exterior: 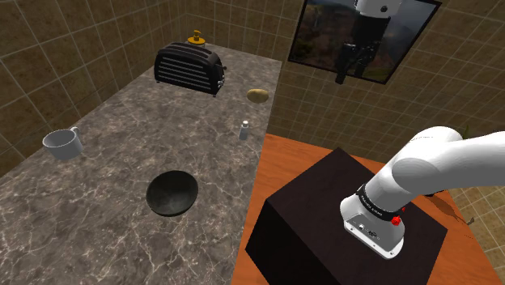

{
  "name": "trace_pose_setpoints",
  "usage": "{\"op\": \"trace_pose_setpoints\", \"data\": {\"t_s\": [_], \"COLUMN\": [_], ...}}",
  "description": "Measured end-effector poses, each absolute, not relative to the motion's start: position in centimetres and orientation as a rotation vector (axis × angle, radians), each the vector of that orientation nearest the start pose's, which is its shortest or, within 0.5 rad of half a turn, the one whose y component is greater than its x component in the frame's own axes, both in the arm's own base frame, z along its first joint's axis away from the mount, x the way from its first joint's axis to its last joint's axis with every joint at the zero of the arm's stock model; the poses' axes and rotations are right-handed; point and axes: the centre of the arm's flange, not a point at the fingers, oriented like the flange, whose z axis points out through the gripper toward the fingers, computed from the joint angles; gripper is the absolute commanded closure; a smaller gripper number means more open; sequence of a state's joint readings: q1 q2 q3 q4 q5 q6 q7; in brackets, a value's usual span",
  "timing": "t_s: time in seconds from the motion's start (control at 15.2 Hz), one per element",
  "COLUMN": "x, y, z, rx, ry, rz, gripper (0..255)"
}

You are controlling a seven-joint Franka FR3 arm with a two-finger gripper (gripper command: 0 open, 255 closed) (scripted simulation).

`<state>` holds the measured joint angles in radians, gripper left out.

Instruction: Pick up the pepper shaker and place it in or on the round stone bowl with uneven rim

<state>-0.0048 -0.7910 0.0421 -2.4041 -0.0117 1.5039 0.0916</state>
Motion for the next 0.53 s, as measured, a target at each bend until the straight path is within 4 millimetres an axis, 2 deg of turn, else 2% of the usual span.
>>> {"op": "trace_pose_setpoints", "data": {"t_s": [0.13, 0.53], "x": [29.9, 34.4], "y": [1.4, 2.1], "z": [56.0, 50.5], "rx": [-3.181, -3.162], "ry": [0.115, 0.187], "rz": [0.170, 0.150], "gripper": [0, 0]}}
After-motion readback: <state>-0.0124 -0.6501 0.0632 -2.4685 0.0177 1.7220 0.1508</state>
